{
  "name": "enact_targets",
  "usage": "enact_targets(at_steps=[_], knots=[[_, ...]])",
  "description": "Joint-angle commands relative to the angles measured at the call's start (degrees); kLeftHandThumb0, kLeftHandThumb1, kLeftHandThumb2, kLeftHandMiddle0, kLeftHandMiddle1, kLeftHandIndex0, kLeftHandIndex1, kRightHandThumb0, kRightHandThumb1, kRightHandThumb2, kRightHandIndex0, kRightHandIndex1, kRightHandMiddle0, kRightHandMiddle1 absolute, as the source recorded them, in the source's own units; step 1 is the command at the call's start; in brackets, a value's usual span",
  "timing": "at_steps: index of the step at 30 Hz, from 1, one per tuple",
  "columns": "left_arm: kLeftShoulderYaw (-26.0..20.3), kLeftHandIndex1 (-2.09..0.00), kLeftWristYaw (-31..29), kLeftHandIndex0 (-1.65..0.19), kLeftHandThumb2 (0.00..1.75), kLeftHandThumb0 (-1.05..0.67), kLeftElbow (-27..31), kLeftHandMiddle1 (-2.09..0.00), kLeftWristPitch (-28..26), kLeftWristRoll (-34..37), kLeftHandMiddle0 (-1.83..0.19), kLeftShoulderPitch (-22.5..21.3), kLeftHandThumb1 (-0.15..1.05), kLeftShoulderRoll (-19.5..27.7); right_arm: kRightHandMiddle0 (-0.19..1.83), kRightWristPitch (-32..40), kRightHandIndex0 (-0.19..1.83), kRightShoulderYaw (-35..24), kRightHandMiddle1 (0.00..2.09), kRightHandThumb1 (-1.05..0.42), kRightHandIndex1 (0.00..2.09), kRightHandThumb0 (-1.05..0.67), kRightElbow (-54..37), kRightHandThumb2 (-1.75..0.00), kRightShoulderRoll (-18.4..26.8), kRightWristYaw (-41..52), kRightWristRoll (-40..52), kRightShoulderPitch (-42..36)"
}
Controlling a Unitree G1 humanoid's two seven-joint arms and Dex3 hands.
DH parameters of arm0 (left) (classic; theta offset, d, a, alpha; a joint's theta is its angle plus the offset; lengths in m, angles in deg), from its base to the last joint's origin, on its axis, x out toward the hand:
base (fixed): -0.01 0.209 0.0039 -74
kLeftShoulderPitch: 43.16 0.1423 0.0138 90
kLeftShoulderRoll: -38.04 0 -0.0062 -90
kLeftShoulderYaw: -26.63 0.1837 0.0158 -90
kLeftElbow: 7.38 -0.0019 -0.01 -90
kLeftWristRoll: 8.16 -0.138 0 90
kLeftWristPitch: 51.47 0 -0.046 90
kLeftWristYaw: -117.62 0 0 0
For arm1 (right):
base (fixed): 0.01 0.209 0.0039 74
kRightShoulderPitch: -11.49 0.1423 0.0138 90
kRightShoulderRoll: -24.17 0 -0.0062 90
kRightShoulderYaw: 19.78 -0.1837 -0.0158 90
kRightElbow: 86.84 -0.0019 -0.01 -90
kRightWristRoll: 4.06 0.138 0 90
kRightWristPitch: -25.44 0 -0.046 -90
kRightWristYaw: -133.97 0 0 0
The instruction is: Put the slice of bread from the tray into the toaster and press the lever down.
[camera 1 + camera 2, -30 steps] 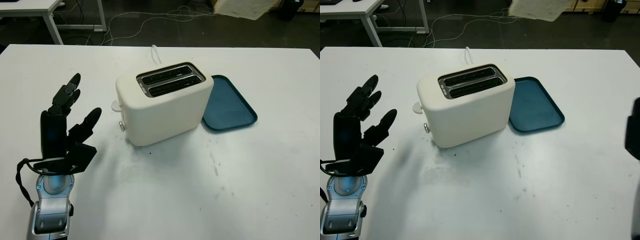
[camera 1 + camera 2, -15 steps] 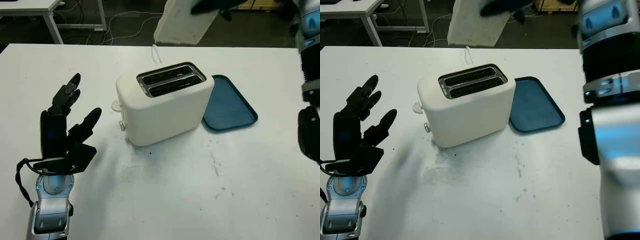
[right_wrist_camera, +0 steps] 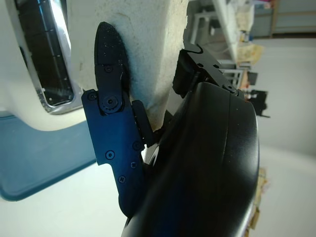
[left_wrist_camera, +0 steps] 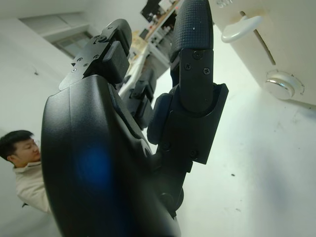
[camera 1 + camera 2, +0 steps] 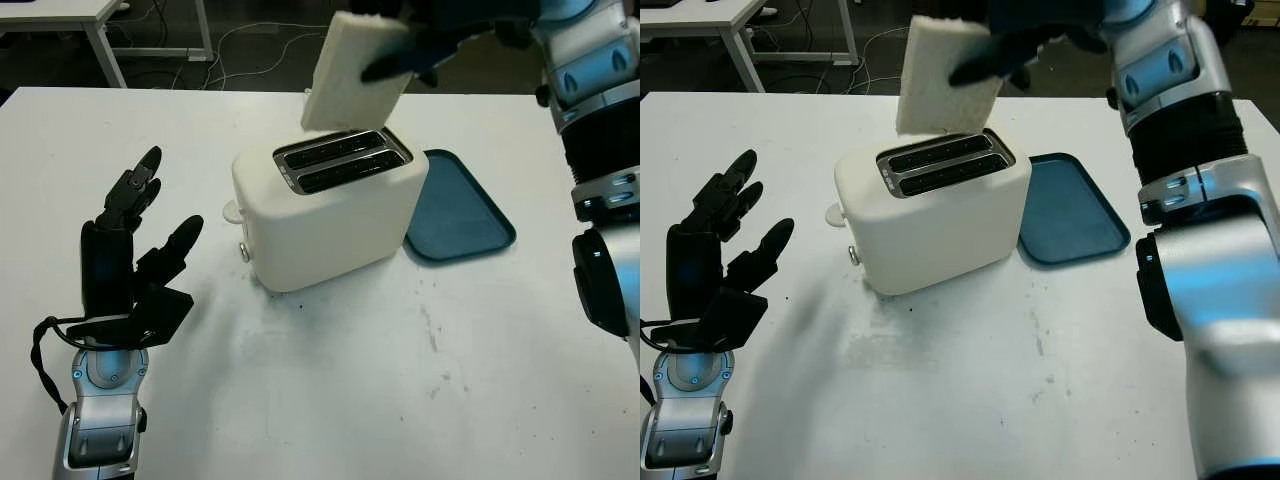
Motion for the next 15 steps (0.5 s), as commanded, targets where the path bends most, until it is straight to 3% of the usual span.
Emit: enact_targets(at_steps=[1,15], knots=[[0.06,0.0,0.06,-0.44,0.35,-0.75,0.02,-0.01,0.46,-0.94,-0.59,-0.26,0.92,0.6,0.83,0.8,1.04,0.34,1.75,-0.92,1.75,-0.53,0.4,-0.38,-0.95,0.14,0.07,-0.91],[-0.07,0.0,-0.18,-0.44,0.34,-0.76,0.6,0.0,-0.52,0.38,-0.58,-0.08,0.92,-0.18,0.81,6.06,1.04,1.65,1.75,-0.92,1.75,-0.48,-5.98,-0.42,-0.67,2.29,-0.87,-2.49]])
